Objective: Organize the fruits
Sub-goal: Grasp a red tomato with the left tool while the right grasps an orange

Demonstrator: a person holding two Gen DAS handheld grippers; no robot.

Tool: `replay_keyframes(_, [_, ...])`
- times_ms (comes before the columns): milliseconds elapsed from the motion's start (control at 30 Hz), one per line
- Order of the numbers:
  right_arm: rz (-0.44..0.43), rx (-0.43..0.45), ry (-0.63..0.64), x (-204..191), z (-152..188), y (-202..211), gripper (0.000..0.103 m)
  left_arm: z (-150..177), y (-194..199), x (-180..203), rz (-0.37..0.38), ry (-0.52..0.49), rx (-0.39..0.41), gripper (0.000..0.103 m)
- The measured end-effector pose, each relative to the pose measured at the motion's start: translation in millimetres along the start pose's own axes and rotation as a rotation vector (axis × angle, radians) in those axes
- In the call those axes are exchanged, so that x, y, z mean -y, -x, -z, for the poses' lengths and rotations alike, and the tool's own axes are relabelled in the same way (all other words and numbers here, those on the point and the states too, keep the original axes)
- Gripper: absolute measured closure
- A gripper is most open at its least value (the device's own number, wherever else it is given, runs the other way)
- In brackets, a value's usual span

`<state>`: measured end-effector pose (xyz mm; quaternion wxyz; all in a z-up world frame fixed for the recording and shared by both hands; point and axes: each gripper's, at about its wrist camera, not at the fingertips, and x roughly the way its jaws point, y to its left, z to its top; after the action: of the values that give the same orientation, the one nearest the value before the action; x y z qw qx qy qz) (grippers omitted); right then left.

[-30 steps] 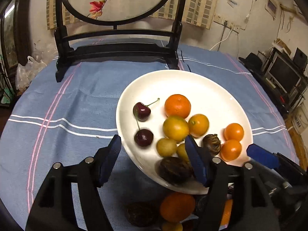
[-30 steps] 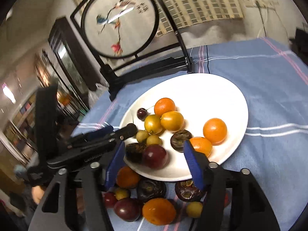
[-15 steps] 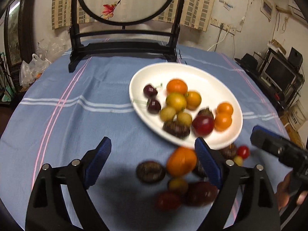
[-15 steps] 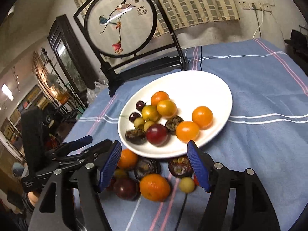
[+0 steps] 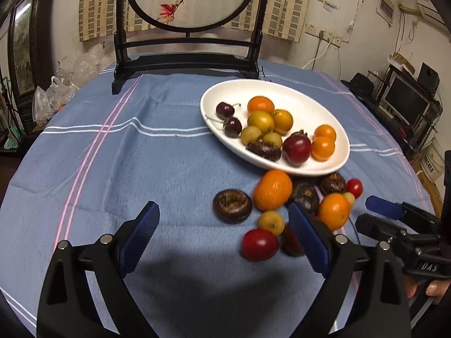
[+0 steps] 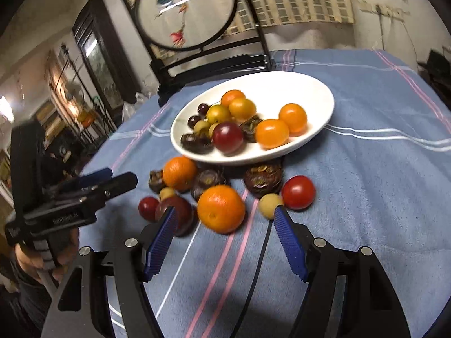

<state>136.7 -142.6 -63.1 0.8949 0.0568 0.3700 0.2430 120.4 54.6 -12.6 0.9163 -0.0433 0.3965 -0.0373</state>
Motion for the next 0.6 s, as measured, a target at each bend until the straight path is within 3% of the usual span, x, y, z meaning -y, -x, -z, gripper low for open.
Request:
replay_keyframes(167, [0.107,-0.054,0.142,-24,4,-12,0.032,9,2,-7,-0.011,-0.002,-0.014,0.012])
replay_keyframes(300, [0.162,-0.108,0.212,-35,5,-27,0.050,13,3,-13,-0.010,0.006,-0.020,0.012])
replay_keyframes(433, [0.256,-0.125,0.283,-40,0,-42,0.053,14,2,-13,-0.007,0.003,-0.027,0.012])
replay_keyframes(600, [0.244,-0.127,0.273,-37,-4,-48,0.060,17,1,-5,-0.007,-0.036,-0.035,0.012])
